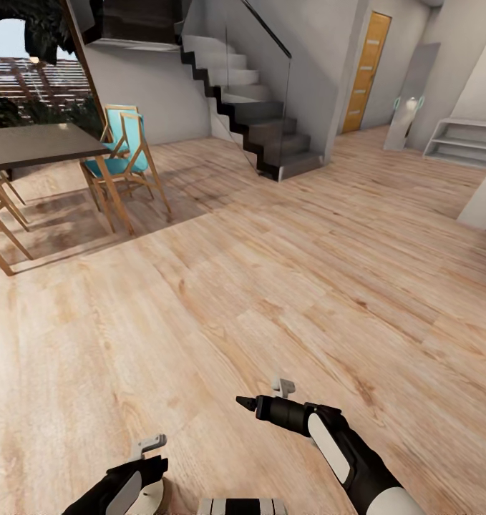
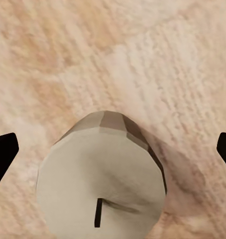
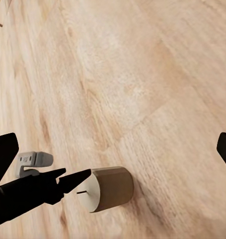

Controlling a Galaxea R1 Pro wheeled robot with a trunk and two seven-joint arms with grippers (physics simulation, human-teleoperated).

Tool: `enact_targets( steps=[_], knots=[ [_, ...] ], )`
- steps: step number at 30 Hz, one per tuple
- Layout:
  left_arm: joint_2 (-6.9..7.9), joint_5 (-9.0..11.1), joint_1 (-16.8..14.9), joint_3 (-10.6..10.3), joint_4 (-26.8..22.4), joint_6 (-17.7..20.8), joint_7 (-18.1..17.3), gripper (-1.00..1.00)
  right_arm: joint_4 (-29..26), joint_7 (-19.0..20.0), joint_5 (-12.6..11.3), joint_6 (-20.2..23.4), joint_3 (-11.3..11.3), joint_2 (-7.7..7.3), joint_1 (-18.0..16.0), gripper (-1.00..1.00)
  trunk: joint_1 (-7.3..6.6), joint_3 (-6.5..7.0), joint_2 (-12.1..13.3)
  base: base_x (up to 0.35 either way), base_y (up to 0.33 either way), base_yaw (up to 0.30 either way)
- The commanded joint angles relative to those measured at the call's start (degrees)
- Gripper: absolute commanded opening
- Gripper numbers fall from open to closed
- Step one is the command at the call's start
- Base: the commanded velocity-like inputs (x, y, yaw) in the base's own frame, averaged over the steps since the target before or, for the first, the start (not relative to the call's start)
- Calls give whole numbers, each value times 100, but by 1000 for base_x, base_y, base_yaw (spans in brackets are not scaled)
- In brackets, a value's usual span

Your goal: Place each of the two pumpkins and all three candles from the living room inside a cabinet in the living room (use any cabinet), then make sure every cabinet is closed, and position the cauldron so it is next to a table in the living room.

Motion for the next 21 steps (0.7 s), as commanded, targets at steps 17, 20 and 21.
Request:
enact_targets(
  steps=[17,20,21],
  knots=[
    [8,63,-1,-35,-16,12,83,100,3,-19,-27,34,-1,2,-2,100,25,-226,-15,0,0,0],
    [8,62,-1,-38,-16,12,85,100,-7,8,-29,65,8,-3,-2,100,25,-226,-15,0,0,0],
    [8,60,-1,-39,-16,12,86,100,-12,31,-33,114,11,0,-2,100,25,-226,-15,0,0,0]
  ],
)
